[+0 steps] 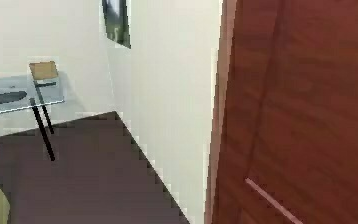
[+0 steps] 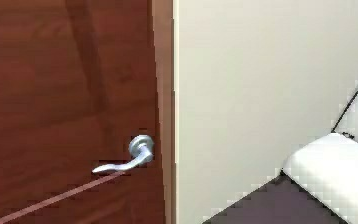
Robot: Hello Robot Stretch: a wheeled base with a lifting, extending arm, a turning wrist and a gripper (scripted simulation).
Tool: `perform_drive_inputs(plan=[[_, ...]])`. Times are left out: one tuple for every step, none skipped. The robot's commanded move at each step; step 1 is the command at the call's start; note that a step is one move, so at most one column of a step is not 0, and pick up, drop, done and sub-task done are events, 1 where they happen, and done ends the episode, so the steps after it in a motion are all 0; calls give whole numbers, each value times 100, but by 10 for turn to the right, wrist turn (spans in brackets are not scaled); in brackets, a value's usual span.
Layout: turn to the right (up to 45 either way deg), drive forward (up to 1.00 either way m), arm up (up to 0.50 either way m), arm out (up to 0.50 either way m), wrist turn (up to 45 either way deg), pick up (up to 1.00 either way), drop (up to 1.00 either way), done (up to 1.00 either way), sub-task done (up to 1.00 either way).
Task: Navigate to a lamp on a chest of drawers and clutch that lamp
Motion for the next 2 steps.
perform_drive_inputs(plan=[[-300,0,0,0,0,0,0,0,0],[0,60,0,0,0,0,0,0,0]])
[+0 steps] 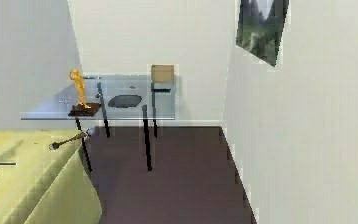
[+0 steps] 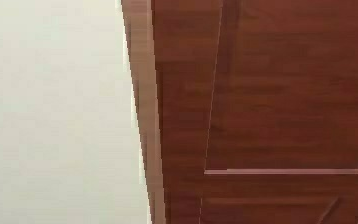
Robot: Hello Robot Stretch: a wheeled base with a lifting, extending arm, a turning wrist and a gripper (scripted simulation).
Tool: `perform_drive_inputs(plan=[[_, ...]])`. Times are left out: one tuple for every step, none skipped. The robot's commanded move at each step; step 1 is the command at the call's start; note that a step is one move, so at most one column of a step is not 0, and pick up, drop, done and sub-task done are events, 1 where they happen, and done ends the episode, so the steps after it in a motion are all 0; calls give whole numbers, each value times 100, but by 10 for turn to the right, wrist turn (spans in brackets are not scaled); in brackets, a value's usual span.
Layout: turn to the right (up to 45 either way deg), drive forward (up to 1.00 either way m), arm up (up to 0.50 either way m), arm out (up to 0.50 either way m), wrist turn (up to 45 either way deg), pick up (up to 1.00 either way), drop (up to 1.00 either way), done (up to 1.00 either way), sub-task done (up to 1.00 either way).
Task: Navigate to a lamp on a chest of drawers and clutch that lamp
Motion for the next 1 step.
perform_drive_inputs(plan=[[-240,0,0,0,0,0,0,0,0]])
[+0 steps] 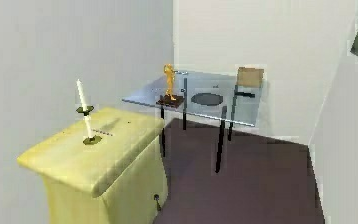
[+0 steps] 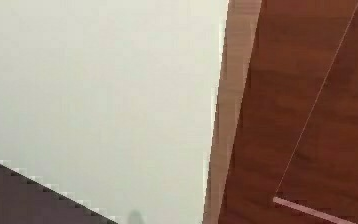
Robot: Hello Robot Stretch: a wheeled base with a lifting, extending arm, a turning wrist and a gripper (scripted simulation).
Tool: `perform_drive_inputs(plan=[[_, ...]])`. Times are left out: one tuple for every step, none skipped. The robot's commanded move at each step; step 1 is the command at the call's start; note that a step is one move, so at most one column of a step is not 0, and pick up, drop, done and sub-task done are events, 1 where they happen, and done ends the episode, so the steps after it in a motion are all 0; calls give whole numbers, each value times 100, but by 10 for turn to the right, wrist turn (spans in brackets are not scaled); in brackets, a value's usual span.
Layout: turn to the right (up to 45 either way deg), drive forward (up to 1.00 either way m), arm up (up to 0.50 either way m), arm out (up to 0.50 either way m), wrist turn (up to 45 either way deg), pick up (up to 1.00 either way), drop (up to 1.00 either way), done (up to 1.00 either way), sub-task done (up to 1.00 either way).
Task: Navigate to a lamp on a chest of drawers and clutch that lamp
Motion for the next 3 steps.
perform_drive_inputs(plan=[[0,30,0,0,0,0,0,0,0],[-450,0,0,0,0,0,0,0,0],[-450,0,0,0,0,0,0,0,0]])
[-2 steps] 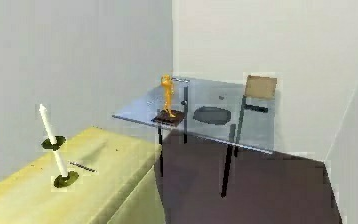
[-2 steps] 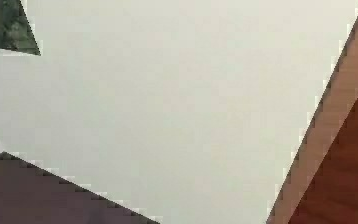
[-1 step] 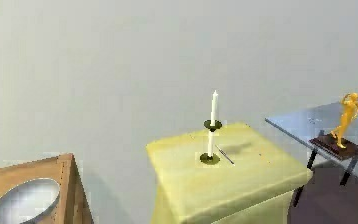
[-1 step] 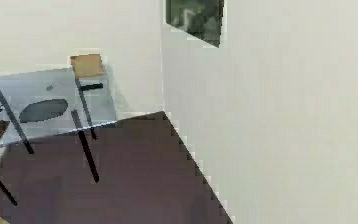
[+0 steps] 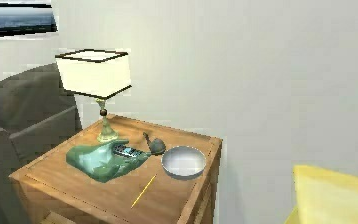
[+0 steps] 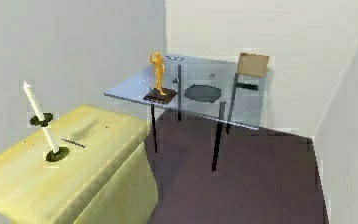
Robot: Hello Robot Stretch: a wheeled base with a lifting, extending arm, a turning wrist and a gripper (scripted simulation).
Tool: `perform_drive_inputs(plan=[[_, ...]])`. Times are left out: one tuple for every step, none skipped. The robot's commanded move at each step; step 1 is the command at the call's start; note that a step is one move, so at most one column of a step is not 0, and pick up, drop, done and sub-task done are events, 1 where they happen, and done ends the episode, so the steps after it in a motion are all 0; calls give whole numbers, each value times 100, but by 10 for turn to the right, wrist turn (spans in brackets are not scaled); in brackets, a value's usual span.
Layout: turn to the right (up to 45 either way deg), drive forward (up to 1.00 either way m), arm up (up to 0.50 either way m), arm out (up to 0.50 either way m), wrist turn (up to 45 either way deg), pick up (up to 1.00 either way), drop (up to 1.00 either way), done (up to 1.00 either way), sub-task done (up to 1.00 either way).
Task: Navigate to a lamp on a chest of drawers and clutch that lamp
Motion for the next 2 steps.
perform_drive_inputs(plan=[[-300,0,0,0,0,0,0,0,0],[0,0,50,0,0,0,0,0,0]])
